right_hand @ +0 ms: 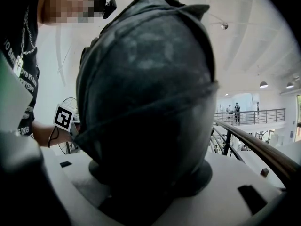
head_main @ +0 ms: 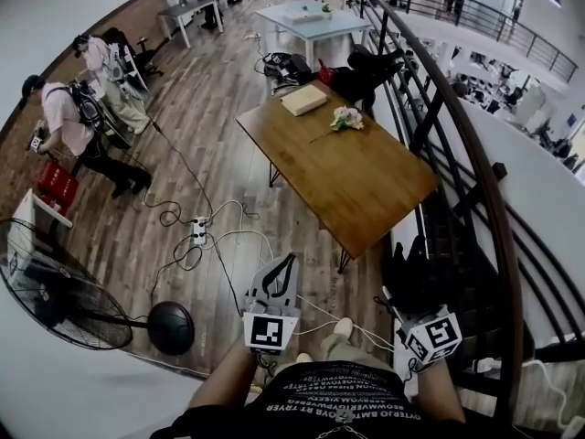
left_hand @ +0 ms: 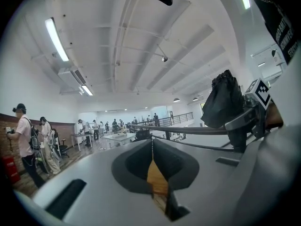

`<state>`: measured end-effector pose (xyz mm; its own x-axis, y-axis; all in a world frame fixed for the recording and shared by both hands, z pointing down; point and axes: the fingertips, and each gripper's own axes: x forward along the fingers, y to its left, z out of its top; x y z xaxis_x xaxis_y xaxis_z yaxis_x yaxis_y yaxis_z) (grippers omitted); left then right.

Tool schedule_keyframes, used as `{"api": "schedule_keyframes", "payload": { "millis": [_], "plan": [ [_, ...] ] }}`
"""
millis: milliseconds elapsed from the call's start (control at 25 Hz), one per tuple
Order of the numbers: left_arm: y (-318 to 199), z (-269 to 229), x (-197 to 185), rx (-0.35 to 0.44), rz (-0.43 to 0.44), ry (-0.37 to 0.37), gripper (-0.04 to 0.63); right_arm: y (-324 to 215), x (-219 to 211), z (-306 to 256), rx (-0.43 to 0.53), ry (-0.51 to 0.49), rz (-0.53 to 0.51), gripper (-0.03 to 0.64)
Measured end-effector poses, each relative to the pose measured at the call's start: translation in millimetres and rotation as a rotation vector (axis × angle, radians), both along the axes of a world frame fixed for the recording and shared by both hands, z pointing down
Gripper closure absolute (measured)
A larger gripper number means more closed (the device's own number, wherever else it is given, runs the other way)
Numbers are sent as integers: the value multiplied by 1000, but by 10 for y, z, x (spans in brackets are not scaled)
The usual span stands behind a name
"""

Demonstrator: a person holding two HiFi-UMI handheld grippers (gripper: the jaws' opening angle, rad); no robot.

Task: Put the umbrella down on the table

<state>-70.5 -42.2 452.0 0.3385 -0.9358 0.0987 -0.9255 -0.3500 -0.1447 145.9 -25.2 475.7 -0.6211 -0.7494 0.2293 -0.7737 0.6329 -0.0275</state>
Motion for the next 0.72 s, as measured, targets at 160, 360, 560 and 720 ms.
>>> {"api": "schedule_keyframes", "payload": {
  "millis": [160,360,560,720],
  "plan": [
    [-230,47,156,-7,5,-6,565,-203,109,31,-2,-9,-4,339],
    [-554,9,352,-1,21,-16,566,-512,231,30,-1,-26,-3,339],
    [-847,-98,531,-13,33,-5,566,-764,326,-46,14,-41,-21,339],
    [-1006,-102,672,6,29,-33,565,-935,403,-25,15,-52,-51,339]
  ]
}}
